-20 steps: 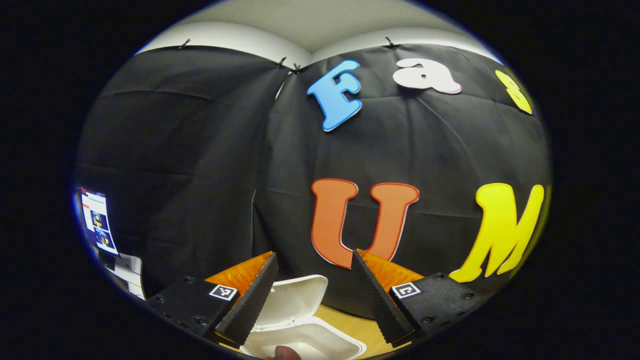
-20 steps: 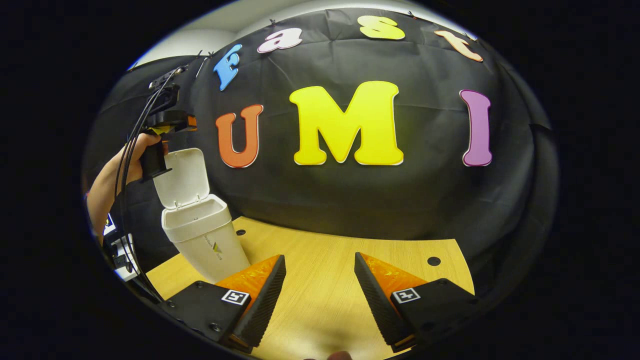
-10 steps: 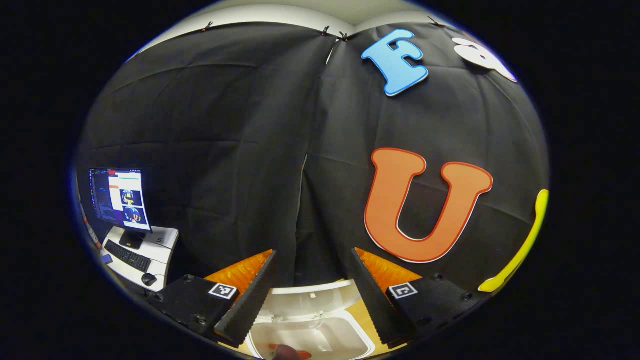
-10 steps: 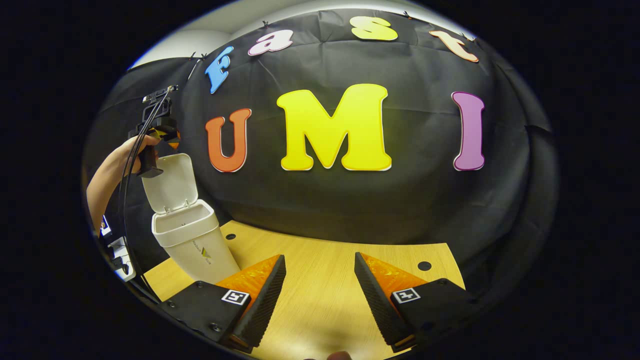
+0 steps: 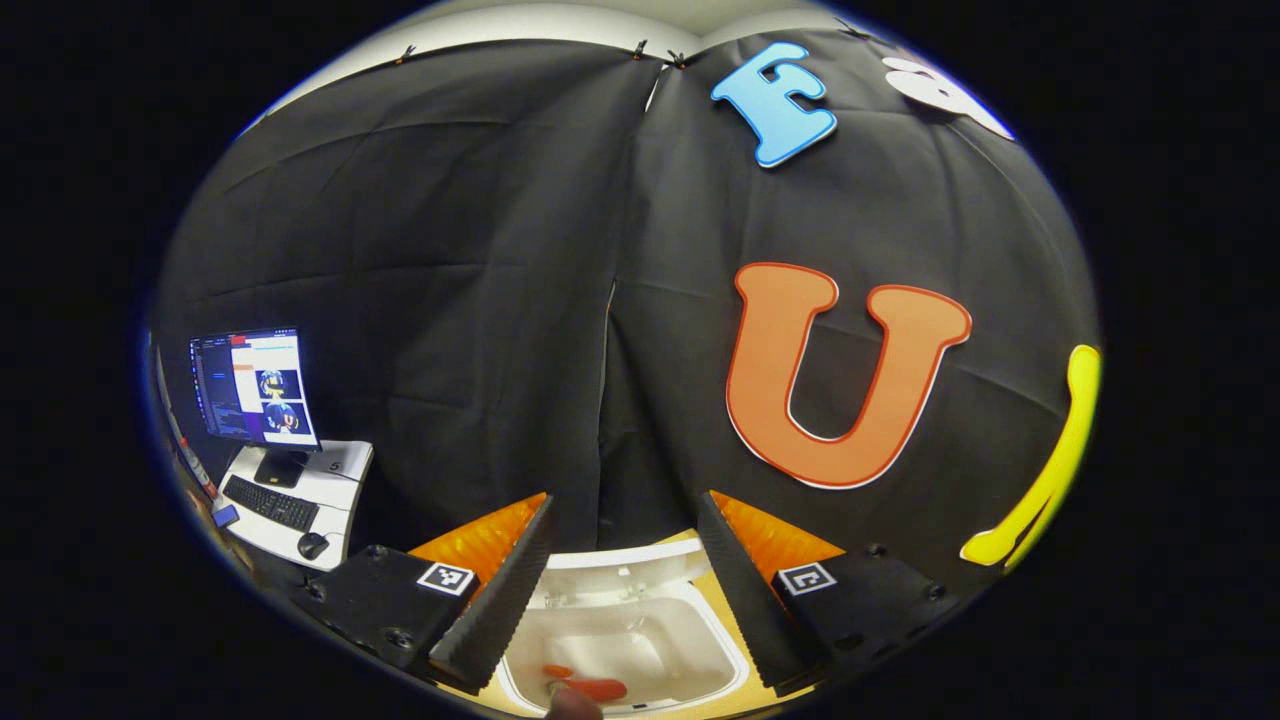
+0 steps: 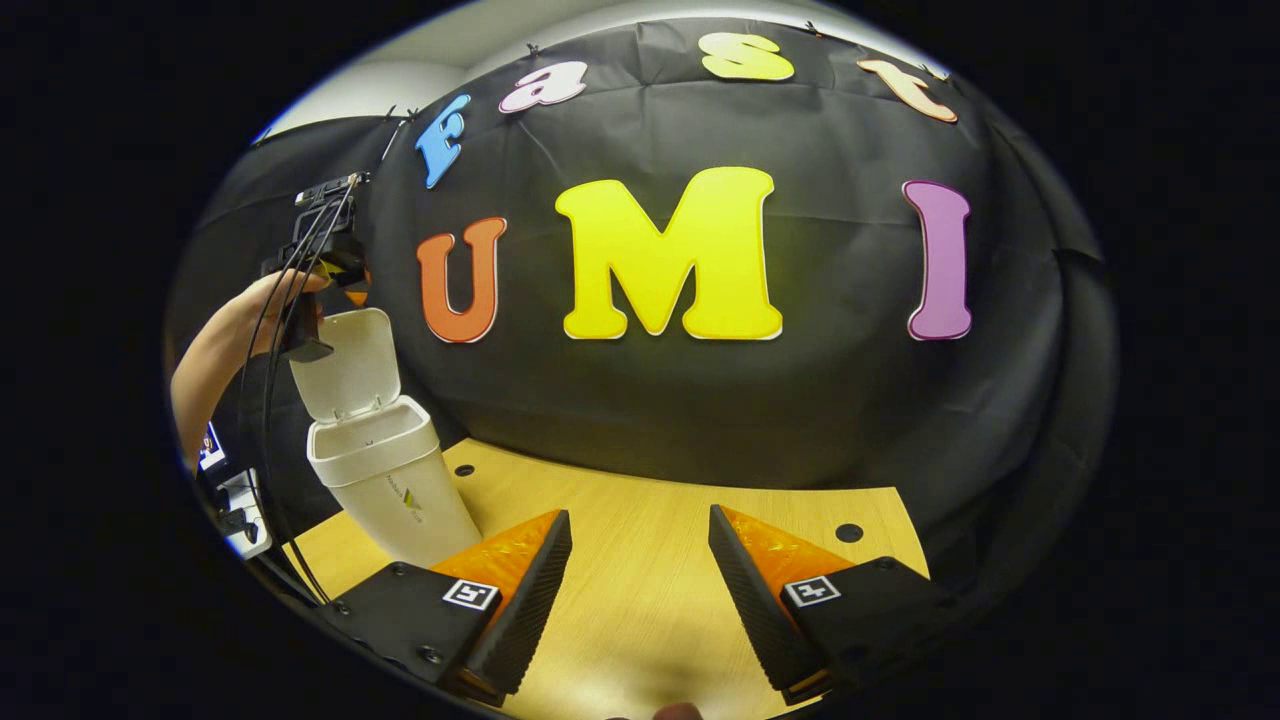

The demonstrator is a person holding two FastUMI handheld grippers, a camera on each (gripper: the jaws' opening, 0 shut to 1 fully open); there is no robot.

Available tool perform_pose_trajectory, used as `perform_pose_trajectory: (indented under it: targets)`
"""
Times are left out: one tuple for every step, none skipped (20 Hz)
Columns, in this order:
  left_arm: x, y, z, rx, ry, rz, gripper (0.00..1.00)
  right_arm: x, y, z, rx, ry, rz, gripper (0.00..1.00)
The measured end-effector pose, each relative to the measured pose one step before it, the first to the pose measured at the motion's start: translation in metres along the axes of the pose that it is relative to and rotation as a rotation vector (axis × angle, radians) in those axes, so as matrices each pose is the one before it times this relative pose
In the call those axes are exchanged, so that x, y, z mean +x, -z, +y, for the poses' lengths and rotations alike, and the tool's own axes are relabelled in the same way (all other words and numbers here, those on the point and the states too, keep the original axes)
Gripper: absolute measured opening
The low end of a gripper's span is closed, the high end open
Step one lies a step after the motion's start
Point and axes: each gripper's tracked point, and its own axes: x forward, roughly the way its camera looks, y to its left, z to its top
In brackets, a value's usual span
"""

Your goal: Press the lid of the desktop garbage bin to open it, pick up the crumpled paper on the desktop and throw it into the bin, then pick up the pop can on the desktop and drop it into the bin, and finally close the garbage bin lid.

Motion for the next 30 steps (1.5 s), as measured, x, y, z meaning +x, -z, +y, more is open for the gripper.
perform_pose_trajectory:
  targets:
    - [-0.00998,0.00929,-0.00271,-0.00557,0.00684,0.00517,0.93,0.00112,0.00097,0.00213,-0.00269,-0.01500,0.00246,0.88]
    - [-0.00840,0.00996,-0.00294,-0.00276,0.01132,0.00307,0.92,0.00046,-0.00156,0.00283,-0.00733,-0.01595,-0.00247,0.88]
    - [-0.00811,0.01035,-0.00224,0.00419,0.00834,0.00459,0.92,-0.00008,-0.00152,0.00275,-0.01097,-0.01498,-0.00494,0.88]
    - [-0.00758,0.01068,0.00019,0.01121,0.00499,0.00443,0.92,0.00036,-0.00052,0.00234,-0.01064,-0.01175,-0.00322,0.88]
    - [-0.00649,0.01229,0.00015,0.00984,0.00612,0.00460,0.91,-0.00067,0.00190,0.00229,-0.00558,-0.01177,0.00010,0.88]
    - [-0.00461,0.01187,-0.00163,0.00812,0.01387,0.00314,0.91,-0.00118,0.00343,0.00217,-0.00472,-0.01025,0.00643,0.88]
    - [-0.00347,0.01039,-0.00220,0.00771,0.01351,-0.00234,0.91,-0.00112,0.00546,-0.00048,-0.00648,-0.00171,0.01026,0.88]
    - [-0.00196,0.00824,-0.00063,0.00534,0.00652,0.00700,0.91,-0.00224,0.00518,-0.00095,-0.00056,-0.00104,0.00946,0.88]
    - [-0.00146,0.01123,0.00044,0.00275,0.00332,0.01423,0.91,-0.00202,0.00559,-0.00103,0.00358,0.00016,0.01170,0.88]
    - [-0.00139,0.00965,0.00091,-0.00209,0.00296,0.01402,0.91,-0.00266,0.00542,-0.00151,0.00218,0.00286,0.01366,0.88]
    - [0.00034,0.00943,0.00081,-0.00493,0.00110,0.01103,0.90,-0.00196,0.00500,-0.00313,0.00139,0.00653,0.01104,0.88]
    - [0.00071,0.01018,-0.00004,-0.00101,0.00204,0.01388,0.91,-0.00217,0.00265,-0.00215,0.00425,0.00360,0.00733,0.88]
    - [0.00119,0.00915,0.00062,0.00774,-0.00192,0.01812,0.91,-0.00109,0.00183,-0.00279,0.00205,0.00630,0.00345,0.88]
    - [0.00162,0.00954,0.00165,0.00843,-0.00407,0.01476,0.90,-0.00185,0.00069,-0.00375,-0.00180,0.00999,0.00246,0.87]
    - [0.00161,0.00877,-0.00067,0.00384,-0.00326,0.01377,0.91,-0.00155,0.00055,-0.00194,-0.00182,0.00522,0.00319,0.88]
    - [0.00206,0.00808,0.00027,0.00125,-0.00111,0.00993,0.90,-0.00106,-0.00010,-0.00087,-0.00384,0.00286,0.00172,0.88]
    - [0.00293,0.00581,0.00292,0.00140,-0.00077,0.00507,0.90,-0.00070,0.00078,-0.00031,-0.00559,0.00125,0.00012,0.88]
    - [0.00099,0.00537,-0.00172,0.00470,-0.00284,0.00644,0.91,-0.00030,-0.00027,-0.00047,-0.00429,0.00242,0.00046,0.87]
    - [0.00066,0.00299,-0.00015,0.01470,-0.00152,0.00327,0.91,-0.00090,0.00142,-0.00044,-0.00037,0.00022,0.00182,0.87]
    - [0.00011,0.00372,-0.00027,0.00758,-0.00204,0.00367,0.90,-0.00051,0.00125,0.00034,0.00168,-0.00025,0.00162,0.88]
    - [0.00074,0.00295,-0.00023,0.00402,-0.00062,0.00305,0.91,-0.00058,0.00183,0.00065,0.00276,0.00090,0.00325,0.88]
    - [0.00086,0.00334,-0.00023,-0.00251,0.00257,0.00432,0.90,0.00061,0.00194,0.00078,0.00401,-0.00254,0.00347,0.88]
    - [0.00114,0.00438,0.00249,-0.00047,0.00350,0.00973,0.91,-0.00010,0.00072,0.00035,0.00240,-0.00163,0.00230,0.88]
    - [0.00113,0.00480,0.00035,0.01224,0.00279,0.01889,0.91,0.00043,0.00038,0.00050,0.00153,-0.00313,-0.00105,0.88]
    - [-0.00081,-0.00301,0.00085,0.02880,-0.00058,-0.00884,0.91,0.00026,-0.00013,0.00161,0.00438,-0.00844,-0.00137,0.88]
    - [0.00001,0.00021,0.00086,0.02375,-0.00264,-0.01604,0.91,0.00081,-0.00026,0.00300,0.01047,-0.01508,-0.00066,0.88]
    - [0.00165,0.00346,0.00175,0.00376,-0.00539,0.00221,0.90,0.00103,0.00042,0.00223,0.01335,-0.01211,-0.00182,0.88]
    - [0.00011,0.00393,-0.00145,-0.00456,-0.00269,0.00339,0.89,0.00060,0.00029,0.00057,0.01029,-0.00479,-0.00056,0.88]
    - [0.00013,0.00008,0.00000,0.00197,-0.00278,-0.01220,0.89,0.00168,0.00123,-0.00050,0.00530,-0.00050,-0.00003,0.88]
    - [-0.00139,0.00173,-0.00097,0.01245,-0.00119,0.00497,0.89,0.00055,-0.00063,0.00039,0.00000,-0.00175,-0.00297,0.88]
